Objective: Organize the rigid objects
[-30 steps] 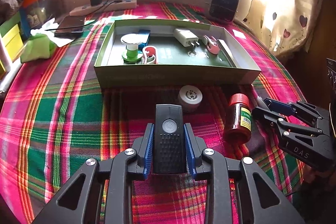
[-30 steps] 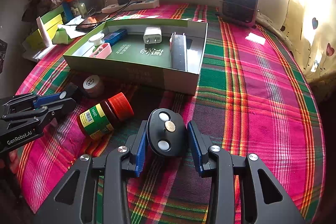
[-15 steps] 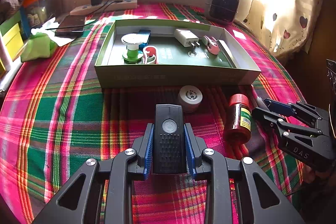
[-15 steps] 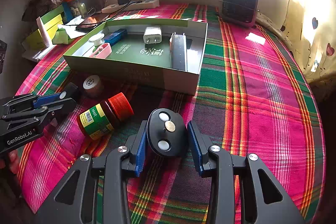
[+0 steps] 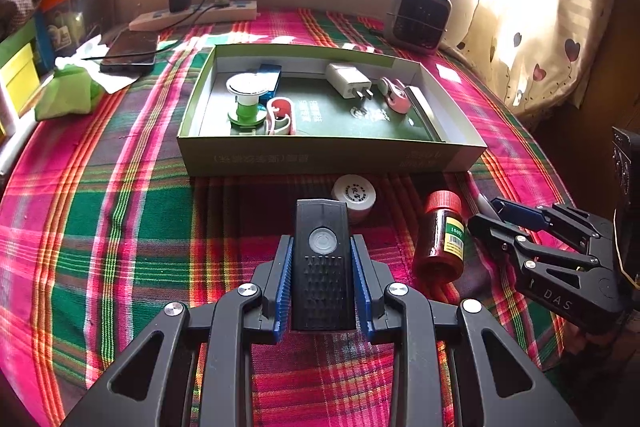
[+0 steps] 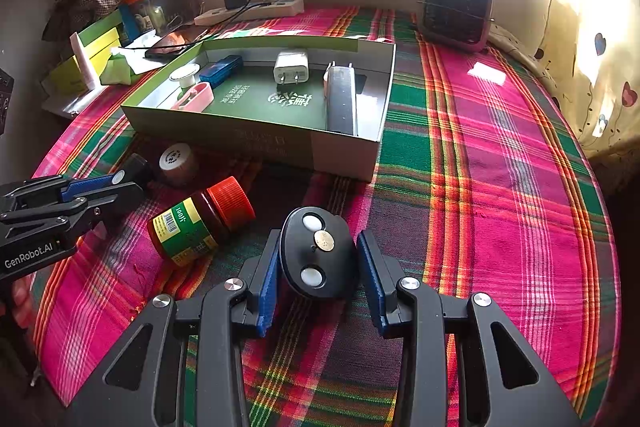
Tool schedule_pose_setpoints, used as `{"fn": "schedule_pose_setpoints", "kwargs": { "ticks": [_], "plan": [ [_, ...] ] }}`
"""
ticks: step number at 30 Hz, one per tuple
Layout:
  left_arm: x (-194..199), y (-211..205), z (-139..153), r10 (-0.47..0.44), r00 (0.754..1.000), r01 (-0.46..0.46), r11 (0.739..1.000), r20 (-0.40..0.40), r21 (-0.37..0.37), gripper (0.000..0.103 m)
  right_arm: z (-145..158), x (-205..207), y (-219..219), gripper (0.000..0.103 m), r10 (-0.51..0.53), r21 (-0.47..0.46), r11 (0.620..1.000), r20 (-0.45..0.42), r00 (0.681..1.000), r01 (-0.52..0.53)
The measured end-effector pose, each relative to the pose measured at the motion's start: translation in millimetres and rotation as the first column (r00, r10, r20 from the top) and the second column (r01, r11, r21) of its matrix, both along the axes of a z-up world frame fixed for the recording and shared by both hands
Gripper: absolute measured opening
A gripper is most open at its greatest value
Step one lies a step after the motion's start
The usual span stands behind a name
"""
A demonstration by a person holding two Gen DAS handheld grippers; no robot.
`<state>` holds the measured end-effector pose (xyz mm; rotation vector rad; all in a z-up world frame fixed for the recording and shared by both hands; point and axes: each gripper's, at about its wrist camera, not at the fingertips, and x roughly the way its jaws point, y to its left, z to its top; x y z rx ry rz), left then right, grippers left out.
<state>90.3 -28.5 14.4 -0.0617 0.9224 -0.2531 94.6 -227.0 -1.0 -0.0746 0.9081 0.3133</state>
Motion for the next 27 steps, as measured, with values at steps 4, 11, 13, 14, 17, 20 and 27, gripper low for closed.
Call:
{"fn": "schedule_pose_setpoints", "kwargs": {
  "ticks": [4,11,13,14,17,20,27],
  "plan": [
    [3.2,0.5,6.1,-0.006,1.000,0.006,1.000,0.009,0.001,0.026,2.4,0.9,-2.1,0.038,-0.008,0.000,1.000,0.002,1.000,0.008],
    [15.3,-0.6,23.7,-0.027,0.999,0.027,1.000,0.038,-0.006,0.026,18.5,5.2,-8.3,0.038,-0.022,-0.017,1.000,0.041,0.999,0.022],
    [21.3,-0.3,29.3,-0.034,0.999,0.034,0.999,0.043,-0.013,0.026,24.0,8.2,-9.8,0.038,-0.025,-0.016,1.000,0.054,0.998,0.026],
    [24.7,-0.6,32.0,-0.038,0.998,0.038,0.999,0.047,-0.014,0.026,26.4,10.2,-10.1,0.038,-0.024,-0.017,1.000,0.059,0.998,0.025],
    [36.8,-1.4,40.6,-0.042,0.997,0.043,0.999,0.062,-0.011,0.026,31.9,17.4,-9.4,0.038,-0.017,-0.019,1.000,0.069,0.997,0.018],
    [50.8,-3.0,46.4,-0.049,0.996,0.050,0.999,0.068,-0.010,0.026,36.5,26.9,-7.4,0.038,-0.009,-0.018,1.000,0.076,0.997,0.010],
    [87.1,-4.3,46.8,-0.055,0.997,0.057,0.997,0.048,-0.045,0.026,44.6,52.6,2.3,0.038,0.023,-0.001,1.000,0.096,0.995,-0.023]
  ]
}}
